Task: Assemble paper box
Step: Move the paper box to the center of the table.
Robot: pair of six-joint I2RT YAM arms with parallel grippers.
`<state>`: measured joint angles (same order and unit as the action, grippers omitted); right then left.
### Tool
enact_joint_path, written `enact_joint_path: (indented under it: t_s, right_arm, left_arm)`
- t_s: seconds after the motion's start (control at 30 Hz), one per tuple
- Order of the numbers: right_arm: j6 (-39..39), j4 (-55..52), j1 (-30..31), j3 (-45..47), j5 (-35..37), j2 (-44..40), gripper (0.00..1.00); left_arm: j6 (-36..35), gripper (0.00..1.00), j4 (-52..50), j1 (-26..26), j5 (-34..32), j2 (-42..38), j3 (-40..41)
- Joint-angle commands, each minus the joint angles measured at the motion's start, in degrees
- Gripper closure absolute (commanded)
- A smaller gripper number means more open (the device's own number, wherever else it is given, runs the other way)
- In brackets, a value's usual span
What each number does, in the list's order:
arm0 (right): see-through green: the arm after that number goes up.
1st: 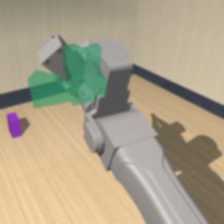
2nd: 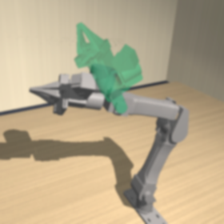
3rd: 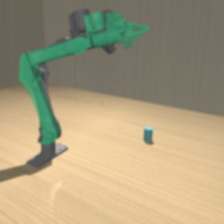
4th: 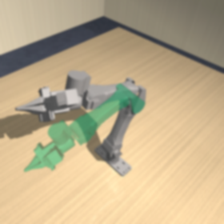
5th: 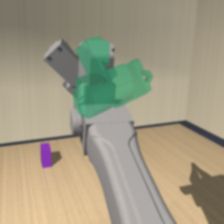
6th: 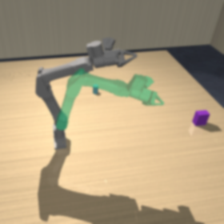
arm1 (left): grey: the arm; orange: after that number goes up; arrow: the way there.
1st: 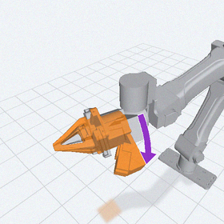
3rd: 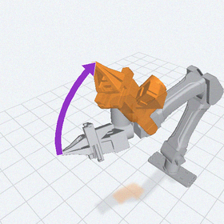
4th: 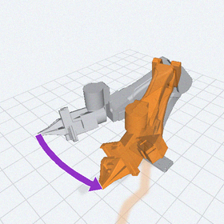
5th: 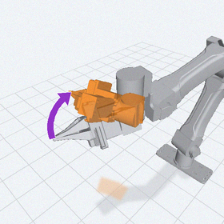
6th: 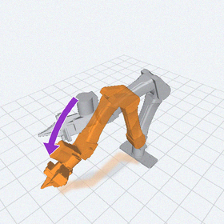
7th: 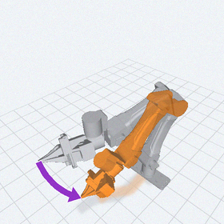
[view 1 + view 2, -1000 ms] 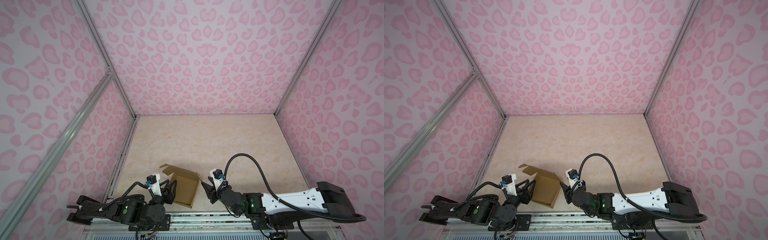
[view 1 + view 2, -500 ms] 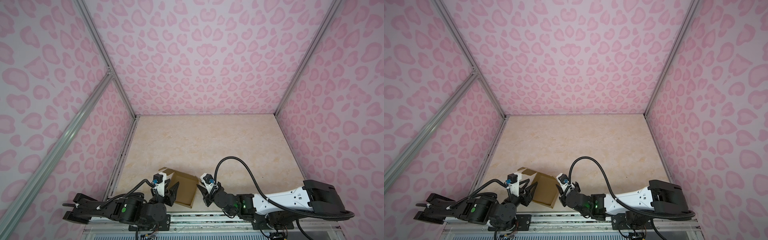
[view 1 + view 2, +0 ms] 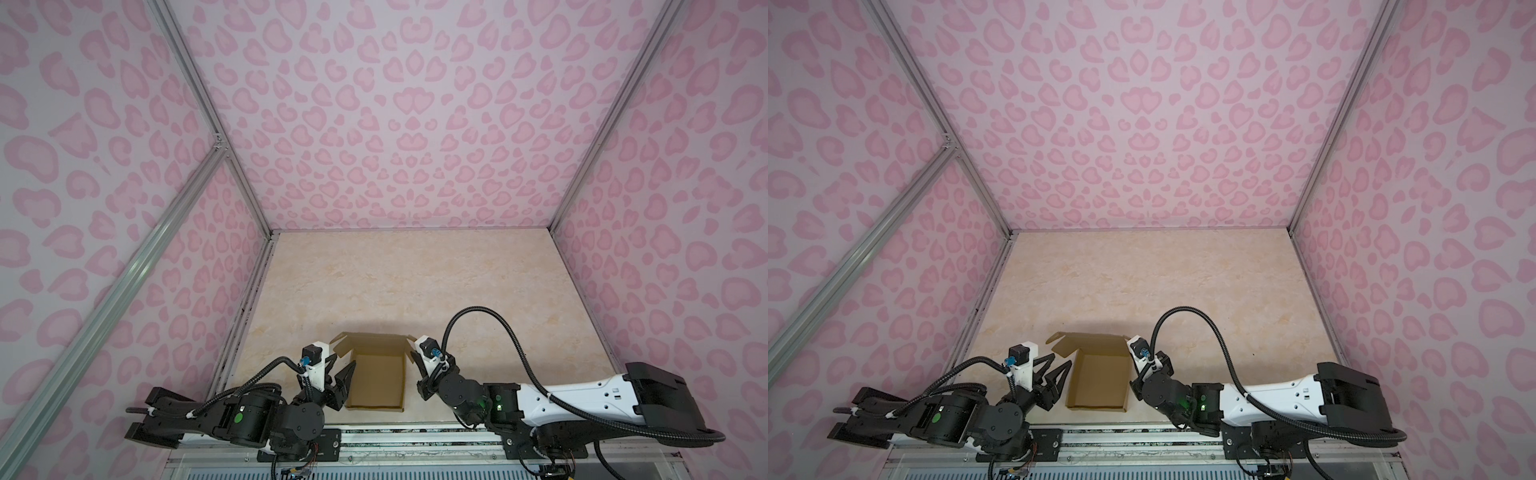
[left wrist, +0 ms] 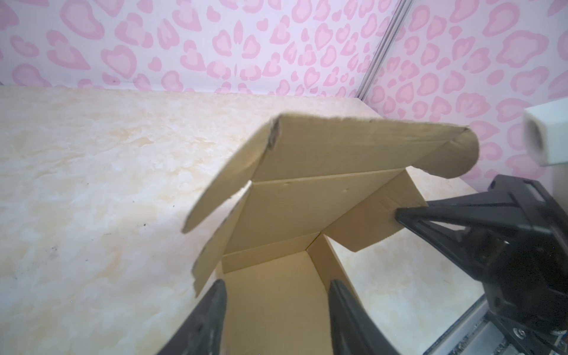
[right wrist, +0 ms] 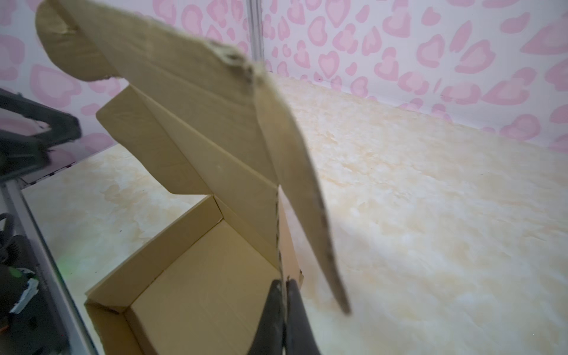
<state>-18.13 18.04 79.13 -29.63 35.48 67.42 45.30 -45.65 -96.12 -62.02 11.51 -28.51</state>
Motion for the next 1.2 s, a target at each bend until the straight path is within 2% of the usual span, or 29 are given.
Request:
enact_joint_path:
  t_s: [0.0, 0.1, 0.2, 0.3, 0.37, 0.43, 0.57, 0.7, 1.03, 1.1, 1.17]
  right_arm:
    - [1.4, -5.9, -4.1, 2.0, -1.4, -5.2, 1.00]
    - [3.3, -10.7, -9.1, 3.2, -3.6, -11.8, 1.00]
    - [4.2, -14.2, -14.2, 4.0, -6.4, -17.0, 1.00]
    - [5.0, -17.2, -19.2, 3.9, -10.6, -19.9, 1.00]
    - [5.6, -18.7, -21.0, 3.5, -11.7, -20.7, 1.00]
    - [5.9, -19.8, -22.7, 3.2, -12.7, -21.3, 1.00]
    - [6.3, -20.7, -26.0, 3.1, -15.4, -23.1, 1.00]
    - [6.2, -21.3, -28.6, 2.9, -18.3, -23.5, 1.00]
    - [6.6, -21.7, -31.8, 2.4, -20.6, -23.6, 1.00]
    - [6.6, -21.7, -32.2, 2.4, -21.2, -23.5, 1.00]
    - [6.7, -21.4, -32.4, 2.4, -21.9, -23.3, 1.00]
  left_arm:
    - [-6.7, 0.31, 1.7, 0.2, -2.4, -1.8, -2.2]
    - [-10.9, 0.25, 4.6, 0.7, -2.8, -4.7, -2.7]
    - [-18.7, 0.23, 10.6, 0.9, -1.9, -5.4, -2.3]
    - [-27.8, 0.20, 14.8, 1.1, -2.1, 0.0, -3.8]
    - [-29.5, 0.15, 15.6, 2.0, -3.0, 4.5, -4.9]
    - [-31.2, 0.14, 17.4, 5.5, 0.5, 7.4, -4.7]
    - [-31.1, 0.12, 22.9, 18.8, 16.6, 11.1, -3.2]
    - [-33.3, 0.10, 31.0, 31.2, 31.4, 19.1, -2.8]
    - [-41.6, 0.12, 54.1, 49.7, 57.0, 39.8, -2.4]
    - [-41.8, 0.18, 57.6, 55.2, 67.6, 42.0, -2.6]
    - [-41.6, 0.20, 60.9, 58.8, 73.0, 43.7, -2.3]
